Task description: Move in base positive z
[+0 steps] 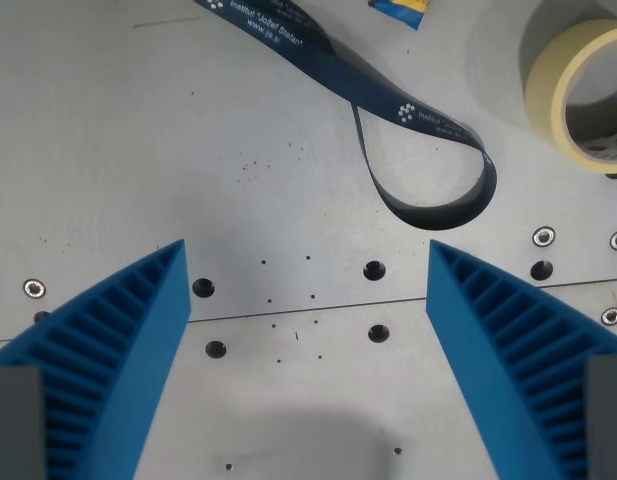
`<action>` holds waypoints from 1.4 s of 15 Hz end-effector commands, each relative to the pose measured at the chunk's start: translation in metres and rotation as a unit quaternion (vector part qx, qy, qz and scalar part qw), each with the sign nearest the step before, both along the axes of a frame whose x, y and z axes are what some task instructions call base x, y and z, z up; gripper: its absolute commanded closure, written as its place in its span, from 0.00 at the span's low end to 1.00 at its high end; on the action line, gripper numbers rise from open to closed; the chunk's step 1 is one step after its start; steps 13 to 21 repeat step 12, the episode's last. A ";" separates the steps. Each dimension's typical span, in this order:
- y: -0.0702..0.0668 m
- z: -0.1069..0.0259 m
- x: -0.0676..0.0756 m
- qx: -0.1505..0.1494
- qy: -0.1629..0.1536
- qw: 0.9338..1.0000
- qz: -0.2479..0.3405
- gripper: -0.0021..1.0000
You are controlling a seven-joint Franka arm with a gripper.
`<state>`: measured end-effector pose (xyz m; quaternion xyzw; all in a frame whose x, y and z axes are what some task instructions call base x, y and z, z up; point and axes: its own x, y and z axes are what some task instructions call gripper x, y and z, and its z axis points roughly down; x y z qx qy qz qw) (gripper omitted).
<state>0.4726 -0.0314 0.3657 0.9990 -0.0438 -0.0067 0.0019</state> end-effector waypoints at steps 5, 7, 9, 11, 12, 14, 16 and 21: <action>0.000 0.028 0.000 0.000 -0.003 1.000 0.000 0.00; 0.000 0.038 0.000 0.000 -0.003 1.000 0.000 0.00; 0.000 0.048 0.000 0.000 -0.003 1.000 0.000 0.00; 0.000 0.058 0.000 0.000 -0.003 1.000 0.000 0.00; 0.000 0.063 0.000 0.000 -0.003 1.000 0.000 0.00; 0.000 0.063 0.000 0.000 -0.003 1.000 0.000 0.00; 0.000 0.063 0.000 0.000 -0.003 1.000 0.000 0.00; 0.000 0.063 0.000 0.000 -0.003 1.000 0.000 0.00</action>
